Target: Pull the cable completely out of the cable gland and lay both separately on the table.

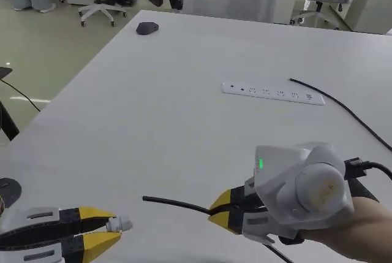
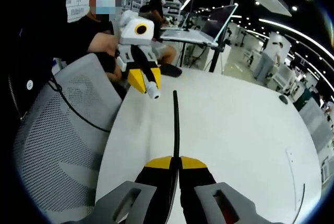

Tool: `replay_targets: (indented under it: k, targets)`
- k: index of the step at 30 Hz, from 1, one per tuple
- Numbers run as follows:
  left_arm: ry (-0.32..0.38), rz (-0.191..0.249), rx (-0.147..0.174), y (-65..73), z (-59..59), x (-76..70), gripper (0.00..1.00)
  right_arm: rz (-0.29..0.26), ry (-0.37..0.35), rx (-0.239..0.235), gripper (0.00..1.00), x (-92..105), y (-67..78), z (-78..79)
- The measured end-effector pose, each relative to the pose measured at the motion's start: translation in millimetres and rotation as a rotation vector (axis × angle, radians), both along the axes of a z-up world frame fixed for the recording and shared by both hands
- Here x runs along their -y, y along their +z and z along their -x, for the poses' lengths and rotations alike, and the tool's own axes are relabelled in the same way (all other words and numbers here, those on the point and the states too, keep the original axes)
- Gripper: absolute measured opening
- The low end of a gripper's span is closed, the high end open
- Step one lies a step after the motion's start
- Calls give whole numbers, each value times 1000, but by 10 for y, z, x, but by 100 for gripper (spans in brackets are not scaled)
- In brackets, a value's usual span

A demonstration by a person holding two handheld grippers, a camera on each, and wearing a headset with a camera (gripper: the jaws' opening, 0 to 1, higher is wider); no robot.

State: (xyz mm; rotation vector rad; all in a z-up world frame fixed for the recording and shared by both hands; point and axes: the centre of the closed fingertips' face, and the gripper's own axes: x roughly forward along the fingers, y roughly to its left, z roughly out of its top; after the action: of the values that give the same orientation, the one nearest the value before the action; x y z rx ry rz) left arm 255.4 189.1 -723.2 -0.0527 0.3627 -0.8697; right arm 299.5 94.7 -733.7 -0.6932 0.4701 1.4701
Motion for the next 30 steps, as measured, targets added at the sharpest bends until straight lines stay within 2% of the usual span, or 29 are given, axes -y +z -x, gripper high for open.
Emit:
replay_targets:
  k: [4, 13, 22, 24, 27, 29, 30]
  targets:
    - [18, 11, -12, -65, 27, -50, 15, 7, -27, -25, 0, -164, -25, -47]
    - [70, 39, -36, -248, 73, -150, 15, -54, -101, -91, 0, -530, 1, -131]
    - [131, 69, -68, -440, 115, -258, 15, -65, -122, -126, 0, -938, -161, -93]
    - [153, 73, -63, -461, 120, -302, 15, -77, -132, -136, 0, -1037, -187, -99]
    - [205, 85, -51, -471, 105, -401, 15, -122, -147, -176, 0, -1216, -193, -86]
    - [235, 86, -48, -491, 102, -457, 15, -153, -156, -242, 0, -1321, -206, -35]
    - [245, 88, -48, -509, 107, -485, 15, -139, -160, -232, 0, -1353, -266, -53]
